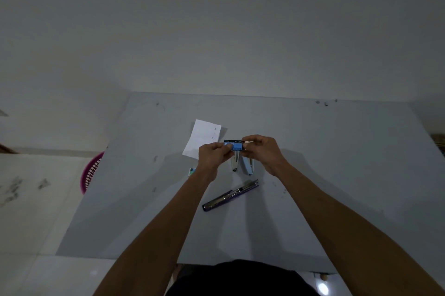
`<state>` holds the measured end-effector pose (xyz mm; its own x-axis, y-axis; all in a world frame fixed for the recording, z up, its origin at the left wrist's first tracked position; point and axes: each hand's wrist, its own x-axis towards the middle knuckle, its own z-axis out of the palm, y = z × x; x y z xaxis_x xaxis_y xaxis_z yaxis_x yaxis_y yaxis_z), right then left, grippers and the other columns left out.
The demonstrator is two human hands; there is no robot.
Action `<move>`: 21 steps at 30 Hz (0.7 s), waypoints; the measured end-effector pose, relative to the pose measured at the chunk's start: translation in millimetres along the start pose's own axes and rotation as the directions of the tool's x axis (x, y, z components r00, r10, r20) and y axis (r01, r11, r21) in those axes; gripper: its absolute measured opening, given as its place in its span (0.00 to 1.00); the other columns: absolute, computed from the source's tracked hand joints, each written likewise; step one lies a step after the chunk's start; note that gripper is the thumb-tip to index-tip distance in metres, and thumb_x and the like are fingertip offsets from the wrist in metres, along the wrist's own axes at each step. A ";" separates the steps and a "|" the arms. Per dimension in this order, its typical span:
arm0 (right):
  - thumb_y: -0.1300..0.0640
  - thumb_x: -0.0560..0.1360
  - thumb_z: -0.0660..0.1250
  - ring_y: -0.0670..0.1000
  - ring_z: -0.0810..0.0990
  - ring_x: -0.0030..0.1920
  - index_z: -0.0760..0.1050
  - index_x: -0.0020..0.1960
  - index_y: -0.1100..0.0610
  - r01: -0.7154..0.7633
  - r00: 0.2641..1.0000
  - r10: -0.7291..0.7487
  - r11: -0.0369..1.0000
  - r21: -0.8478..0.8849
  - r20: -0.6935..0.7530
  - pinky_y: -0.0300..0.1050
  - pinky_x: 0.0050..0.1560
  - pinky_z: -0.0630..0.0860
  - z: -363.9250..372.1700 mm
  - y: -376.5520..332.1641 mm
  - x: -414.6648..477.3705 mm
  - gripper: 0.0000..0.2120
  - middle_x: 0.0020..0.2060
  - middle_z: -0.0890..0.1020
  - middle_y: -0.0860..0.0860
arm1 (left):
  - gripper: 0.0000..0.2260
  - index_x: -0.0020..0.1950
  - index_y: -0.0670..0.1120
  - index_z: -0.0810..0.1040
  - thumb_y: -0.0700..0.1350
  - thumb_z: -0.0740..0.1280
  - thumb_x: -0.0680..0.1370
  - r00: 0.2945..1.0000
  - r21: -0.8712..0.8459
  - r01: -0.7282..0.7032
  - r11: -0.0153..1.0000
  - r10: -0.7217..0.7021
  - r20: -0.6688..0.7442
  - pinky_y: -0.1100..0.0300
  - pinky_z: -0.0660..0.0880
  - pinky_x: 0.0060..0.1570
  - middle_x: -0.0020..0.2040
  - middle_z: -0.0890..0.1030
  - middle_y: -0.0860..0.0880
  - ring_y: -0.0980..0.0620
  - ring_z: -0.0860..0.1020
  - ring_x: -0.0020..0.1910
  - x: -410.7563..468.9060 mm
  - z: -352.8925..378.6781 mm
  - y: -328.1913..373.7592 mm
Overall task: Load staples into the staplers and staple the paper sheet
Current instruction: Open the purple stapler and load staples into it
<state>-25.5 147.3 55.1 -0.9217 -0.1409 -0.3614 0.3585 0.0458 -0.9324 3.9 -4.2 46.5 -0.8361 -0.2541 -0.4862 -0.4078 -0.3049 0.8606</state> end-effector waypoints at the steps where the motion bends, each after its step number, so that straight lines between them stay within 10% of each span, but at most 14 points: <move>1: 0.68 0.74 0.68 0.52 0.84 0.36 0.79 0.52 0.64 -0.005 1.000 0.005 1.000 -0.018 -0.010 0.40 0.39 0.82 -0.4 -0.7 1.0 0.07 0.41 0.83 0.60 | 0.03 0.43 0.34 0.79 0.34 0.70 0.74 1.000 -0.004 0.005 1.000 -0.005 -0.002 0.62 0.82 0.43 0.45 0.81 0.38 0.47 0.81 0.41 0.1 0.4 0.2; 16: 0.70 0.73 0.63 0.53 0.82 0.33 0.79 0.48 0.61 0.045 0.994 -0.073 0.954 -0.298 -0.083 0.43 0.38 0.82 -6.8 -2.3 10.3 0.09 0.36 0.83 0.61 | 0.06 0.39 0.38 0.73 0.34 0.69 0.74 0.999 -0.043 0.023 0.999 -0.025 -0.038 0.60 0.82 0.41 0.47 0.79 0.36 0.47 0.80 0.40 1.6 -4.9 1.3; 21: 0.69 0.72 0.64 0.52 0.83 0.32 0.79 0.45 0.60 0.078 0.991 -0.109 0.940 -0.333 -0.075 0.46 0.38 0.83 -8.2 0.7 11.3 0.08 0.35 0.83 0.60 | 0.23 0.64 0.47 0.68 0.38 0.72 0.72 0.999 0.181 -0.024 0.983 0.017 0.038 0.52 0.80 0.50 0.52 0.78 0.41 0.46 0.79 0.47 3.8 -11.2 0.9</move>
<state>-36.9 153.9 50.3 -0.9638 -0.0702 -0.2571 0.2157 0.3610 -0.9073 4.4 -15.7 43.7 -0.8563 -0.2242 -0.4653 -0.4475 -0.1279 0.8851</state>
